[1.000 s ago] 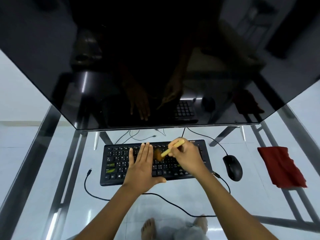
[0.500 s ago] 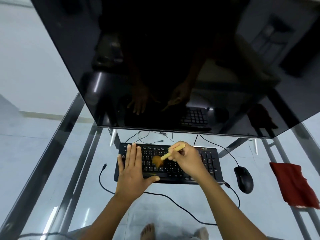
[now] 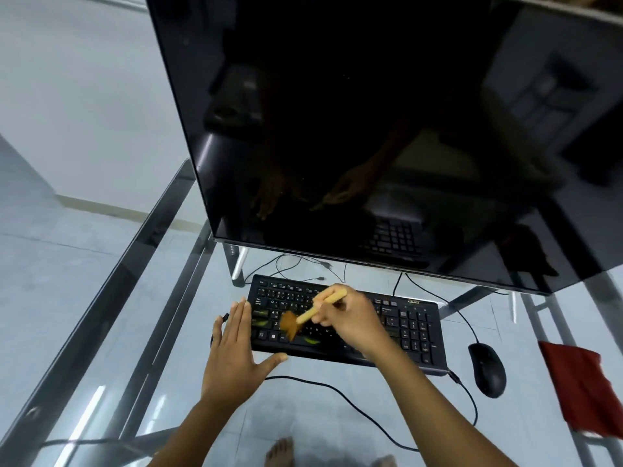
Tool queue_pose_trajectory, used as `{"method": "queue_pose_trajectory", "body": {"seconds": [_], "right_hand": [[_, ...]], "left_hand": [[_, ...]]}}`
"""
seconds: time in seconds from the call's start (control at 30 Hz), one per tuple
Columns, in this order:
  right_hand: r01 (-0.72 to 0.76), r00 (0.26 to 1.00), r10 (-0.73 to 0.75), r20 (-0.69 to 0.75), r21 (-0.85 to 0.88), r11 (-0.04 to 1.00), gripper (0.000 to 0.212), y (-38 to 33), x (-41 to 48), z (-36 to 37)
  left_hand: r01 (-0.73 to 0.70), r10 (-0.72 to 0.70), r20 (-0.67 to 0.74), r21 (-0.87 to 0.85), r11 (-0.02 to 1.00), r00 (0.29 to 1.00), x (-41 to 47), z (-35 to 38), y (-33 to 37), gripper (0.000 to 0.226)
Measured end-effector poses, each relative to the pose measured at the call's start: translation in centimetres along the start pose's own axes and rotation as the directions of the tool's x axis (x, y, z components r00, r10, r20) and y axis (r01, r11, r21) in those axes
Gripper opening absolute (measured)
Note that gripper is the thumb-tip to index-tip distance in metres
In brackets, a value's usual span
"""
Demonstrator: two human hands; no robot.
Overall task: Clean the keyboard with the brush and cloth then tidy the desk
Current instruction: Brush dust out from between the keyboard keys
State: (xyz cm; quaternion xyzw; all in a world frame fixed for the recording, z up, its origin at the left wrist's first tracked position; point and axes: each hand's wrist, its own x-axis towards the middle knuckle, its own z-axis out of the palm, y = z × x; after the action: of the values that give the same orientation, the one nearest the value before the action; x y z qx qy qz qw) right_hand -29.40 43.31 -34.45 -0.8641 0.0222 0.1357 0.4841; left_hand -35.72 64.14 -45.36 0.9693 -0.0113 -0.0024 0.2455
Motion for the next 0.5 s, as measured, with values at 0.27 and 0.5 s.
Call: {"method": "queue_pose_trajectory", "body": {"seconds": [0.27, 0.5], "right_hand": [[0.189, 0.971, -0.209, -0.119, -0.164, 0.968, 0.01, -0.5, -1.7, 2.0], [0.376, 0.924, -0.36, 0.129, -0.142, 0.916, 0.008, -0.3, -4.8, 4.7]], "left_hand": [[-0.007, 0.005, -0.04, -0.031, 1.0, 0.999, 0.0, 0.1, 0.1, 0.113], [-0.003, -0.002, -0.043, -0.12, 0.993, 0.999, -0.3, 0.2, 0.2, 0.109]]}}
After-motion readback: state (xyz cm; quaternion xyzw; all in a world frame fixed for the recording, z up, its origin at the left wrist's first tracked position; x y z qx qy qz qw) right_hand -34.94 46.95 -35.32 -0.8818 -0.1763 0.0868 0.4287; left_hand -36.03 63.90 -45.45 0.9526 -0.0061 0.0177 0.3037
